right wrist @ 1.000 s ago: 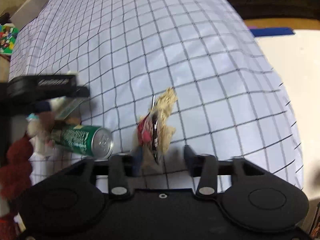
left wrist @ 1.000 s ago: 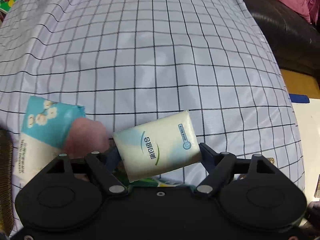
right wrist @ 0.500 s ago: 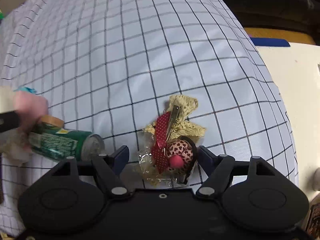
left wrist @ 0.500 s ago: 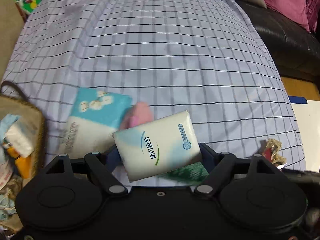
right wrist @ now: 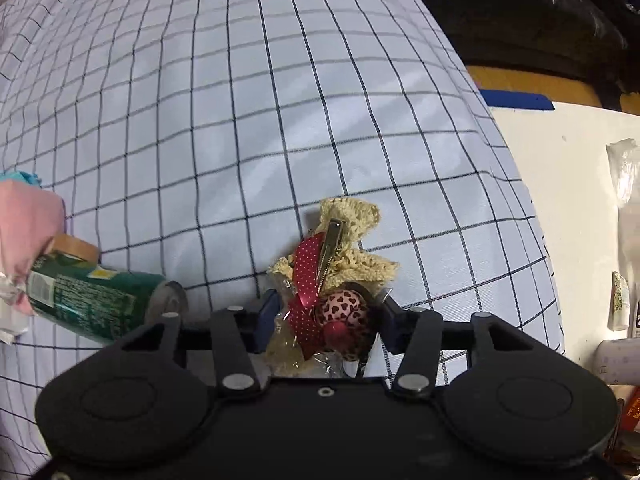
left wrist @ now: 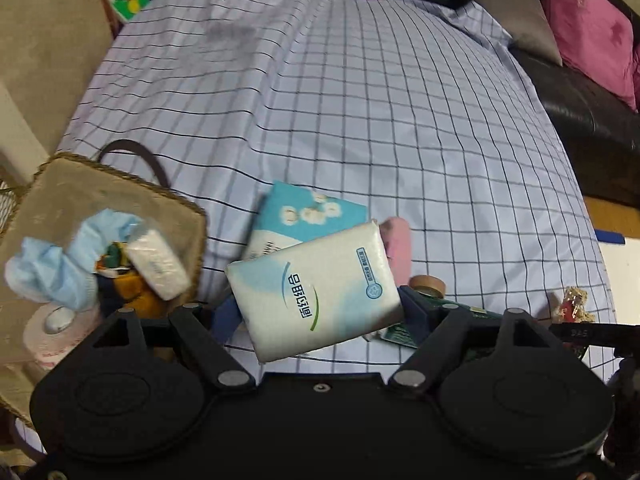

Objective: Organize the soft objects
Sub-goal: 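Lift the tissue packet with the left gripper while the right lifts the lace clip toward the basket, then drop the tissue packet into the basket with the left gripper while the right drops the lace clip in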

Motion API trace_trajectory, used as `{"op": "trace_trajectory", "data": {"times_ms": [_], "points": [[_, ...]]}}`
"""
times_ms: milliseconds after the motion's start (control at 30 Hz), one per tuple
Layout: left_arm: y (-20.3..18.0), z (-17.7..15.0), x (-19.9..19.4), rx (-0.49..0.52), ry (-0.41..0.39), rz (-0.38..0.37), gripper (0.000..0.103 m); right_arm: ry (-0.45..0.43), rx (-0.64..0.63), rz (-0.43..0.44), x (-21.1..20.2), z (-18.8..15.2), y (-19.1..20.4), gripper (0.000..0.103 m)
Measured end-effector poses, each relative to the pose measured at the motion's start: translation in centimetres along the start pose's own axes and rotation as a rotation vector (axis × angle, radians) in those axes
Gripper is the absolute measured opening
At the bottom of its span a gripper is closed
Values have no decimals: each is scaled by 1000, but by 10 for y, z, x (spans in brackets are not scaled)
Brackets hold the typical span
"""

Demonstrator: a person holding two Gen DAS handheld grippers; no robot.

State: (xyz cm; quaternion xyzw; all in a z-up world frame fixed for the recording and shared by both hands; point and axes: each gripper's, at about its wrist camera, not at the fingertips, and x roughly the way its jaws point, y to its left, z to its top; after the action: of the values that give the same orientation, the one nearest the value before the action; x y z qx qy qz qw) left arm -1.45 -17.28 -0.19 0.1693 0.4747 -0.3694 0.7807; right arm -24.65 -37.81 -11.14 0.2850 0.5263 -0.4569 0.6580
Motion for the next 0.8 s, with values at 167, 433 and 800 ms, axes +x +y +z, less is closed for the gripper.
{"op": "trace_trajectory", "data": {"times_ms": [167, 433, 800], "points": [[22, -2, -17, -44, -51, 14, 76, -35, 22, 49, -25, 3, 11, 50], [71, -9, -29, -104, -70, 114, 76, -82, -54, 258, -85, -3, 77, 50], [158, -17, -61, -214, -40, 288, 76, -142, -360, 537, -173, -22, 228, 50]]}}
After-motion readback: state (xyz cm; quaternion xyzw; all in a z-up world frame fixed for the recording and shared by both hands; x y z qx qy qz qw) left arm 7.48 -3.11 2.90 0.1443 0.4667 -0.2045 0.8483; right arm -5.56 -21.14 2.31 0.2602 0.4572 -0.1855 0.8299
